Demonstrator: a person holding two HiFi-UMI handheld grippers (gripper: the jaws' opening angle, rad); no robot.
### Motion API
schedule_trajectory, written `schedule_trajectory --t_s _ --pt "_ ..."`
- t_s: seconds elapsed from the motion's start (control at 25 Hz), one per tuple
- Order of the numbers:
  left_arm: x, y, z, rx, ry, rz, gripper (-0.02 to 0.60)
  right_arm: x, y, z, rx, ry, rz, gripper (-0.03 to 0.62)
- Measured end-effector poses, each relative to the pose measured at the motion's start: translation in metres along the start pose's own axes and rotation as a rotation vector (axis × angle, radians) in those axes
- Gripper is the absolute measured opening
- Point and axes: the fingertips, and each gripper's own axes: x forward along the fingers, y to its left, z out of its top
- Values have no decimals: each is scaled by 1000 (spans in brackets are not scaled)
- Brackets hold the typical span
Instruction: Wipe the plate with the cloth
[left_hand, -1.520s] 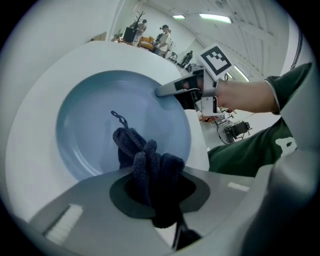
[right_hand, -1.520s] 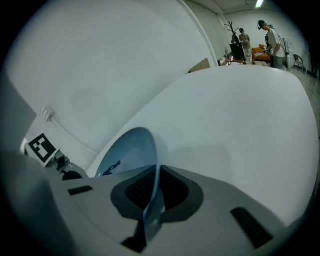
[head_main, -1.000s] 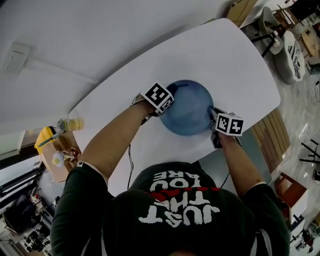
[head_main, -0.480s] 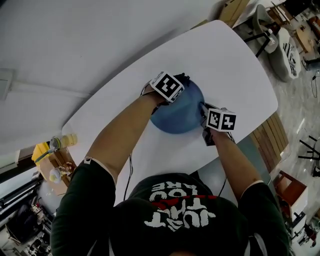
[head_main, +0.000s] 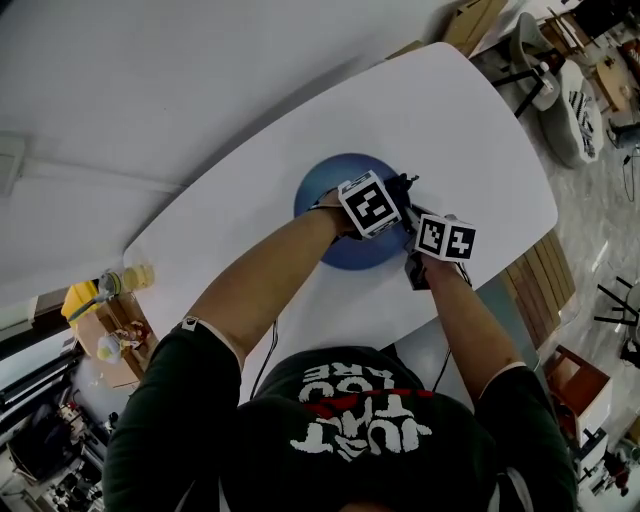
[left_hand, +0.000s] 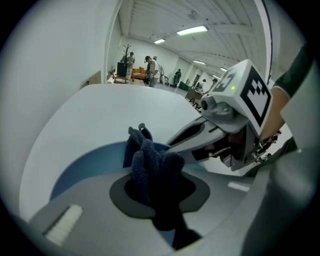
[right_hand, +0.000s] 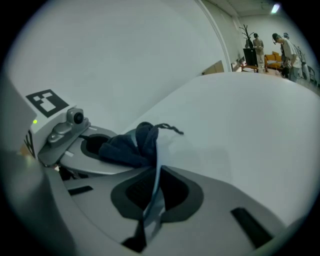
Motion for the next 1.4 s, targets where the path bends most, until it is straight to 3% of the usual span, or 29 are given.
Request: schedule_trajectory --t_s 0.24,0.4,0.52,0.68,0.8,0.96,1.08,1.2,1.4 --pt "-6 -43 -16 48 22 -95 66 1 -2 2 24 -12 -7 14" --pt "-15 -50 -19 89 7 -65 66 0 -2 2 26 -17 -7 14" --pt "-37 -35 -21 33 -27 -25 67 0 -2 3 28 -22 -10 14" --pt "-81 37 -45 -107 -23 234 67 1 -1 4 23 -26 -12 14" --pt "-99 45 -78 -262 -3 262 67 1 -1 6 23 -31 -17 14" --pt "-81 47 -119 -321 66 312 67 0 -2 6 -3 -30 -26 14" --pt "-76 78 -101 -307 21 384 67 0 -4 6 -4 -31 -33 15" --pt "-64 96 -79 -288 41 383 67 0 -4 5 -6 -28 -31 15" --pt "-37 80 -31 -126 60 354 65 0 -3 7 11 -31 -34 15"
